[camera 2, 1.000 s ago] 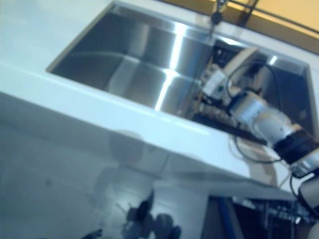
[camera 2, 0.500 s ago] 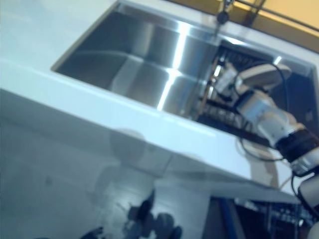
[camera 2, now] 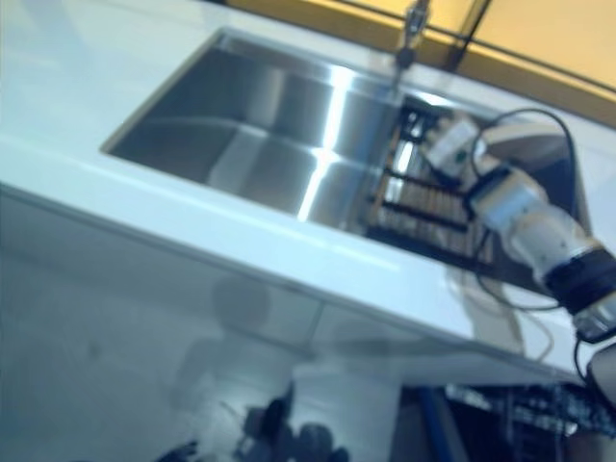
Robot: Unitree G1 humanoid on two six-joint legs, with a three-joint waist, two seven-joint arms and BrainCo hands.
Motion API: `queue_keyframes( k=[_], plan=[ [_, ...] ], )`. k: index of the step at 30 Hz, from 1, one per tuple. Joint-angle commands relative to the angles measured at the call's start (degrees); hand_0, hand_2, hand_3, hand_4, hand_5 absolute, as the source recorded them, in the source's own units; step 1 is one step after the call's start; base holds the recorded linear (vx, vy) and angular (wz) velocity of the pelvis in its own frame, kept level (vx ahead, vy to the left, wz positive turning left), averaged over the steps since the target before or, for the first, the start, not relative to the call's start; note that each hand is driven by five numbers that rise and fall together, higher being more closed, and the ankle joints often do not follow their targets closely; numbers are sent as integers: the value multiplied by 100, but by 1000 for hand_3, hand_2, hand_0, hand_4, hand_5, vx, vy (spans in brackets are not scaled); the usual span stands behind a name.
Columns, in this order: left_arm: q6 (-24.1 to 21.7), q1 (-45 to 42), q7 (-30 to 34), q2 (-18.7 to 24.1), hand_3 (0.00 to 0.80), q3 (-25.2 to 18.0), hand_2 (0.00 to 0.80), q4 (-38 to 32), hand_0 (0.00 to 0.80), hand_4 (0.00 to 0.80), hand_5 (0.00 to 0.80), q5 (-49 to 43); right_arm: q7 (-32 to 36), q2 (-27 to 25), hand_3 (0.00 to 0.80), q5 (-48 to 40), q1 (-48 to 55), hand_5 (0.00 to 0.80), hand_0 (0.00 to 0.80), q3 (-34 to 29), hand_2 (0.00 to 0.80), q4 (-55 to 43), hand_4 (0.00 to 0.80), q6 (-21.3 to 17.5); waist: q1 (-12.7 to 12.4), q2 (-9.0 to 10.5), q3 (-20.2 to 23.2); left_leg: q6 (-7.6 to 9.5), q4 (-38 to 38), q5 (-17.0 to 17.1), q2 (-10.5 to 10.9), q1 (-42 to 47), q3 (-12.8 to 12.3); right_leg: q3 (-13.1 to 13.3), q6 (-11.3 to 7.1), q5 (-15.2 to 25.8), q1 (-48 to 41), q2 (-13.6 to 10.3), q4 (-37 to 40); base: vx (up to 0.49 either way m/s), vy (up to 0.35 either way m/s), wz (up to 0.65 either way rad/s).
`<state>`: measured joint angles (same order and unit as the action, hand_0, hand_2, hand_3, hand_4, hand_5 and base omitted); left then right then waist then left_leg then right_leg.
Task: Take plates into dishwasher
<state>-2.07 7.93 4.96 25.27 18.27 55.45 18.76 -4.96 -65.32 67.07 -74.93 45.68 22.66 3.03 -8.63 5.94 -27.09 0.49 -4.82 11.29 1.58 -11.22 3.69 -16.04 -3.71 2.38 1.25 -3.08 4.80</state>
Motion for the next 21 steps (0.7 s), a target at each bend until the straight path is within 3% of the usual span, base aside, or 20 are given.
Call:
queue_keyframes(
  k=[1, 15, 21],
  plan=[
    [56, -415, -86, -43, 0, -101, 0, 187, 0, 0, 0, -289, -401, -503, 800, -442, -301, 800, 800, -129, 800, -186, 800, 559, 147, 195, 488, 119, -13, -1044, 0, 612, -486, 196, -394, 239, 318, -104, -229, 10, 12, -12],
    [148, -528, 8, -175, 0, -98, 0, 548, 0, 0, 0, -676, -755, -906, 800, -1574, -199, 800, 800, -322, 800, 109, 800, 791, 392, 317, 1277, 173, -18, -1229, -14, 1106, -579, 515, -434, 184, -85, -42, -185, 35, 13, -15],
    [81, -595, 143, -265, 0, -57, 0, 739, 0, 0, 0, -836, -933, -1223, 800, -3019, -57, 800, 800, -553, 800, 559, 800, 984, 531, 255, 1629, 187, -14, -1311, 3, 1298, -665, 669, -458, 176, -212, -31, -151, 20, 24, -22]
  ],
)
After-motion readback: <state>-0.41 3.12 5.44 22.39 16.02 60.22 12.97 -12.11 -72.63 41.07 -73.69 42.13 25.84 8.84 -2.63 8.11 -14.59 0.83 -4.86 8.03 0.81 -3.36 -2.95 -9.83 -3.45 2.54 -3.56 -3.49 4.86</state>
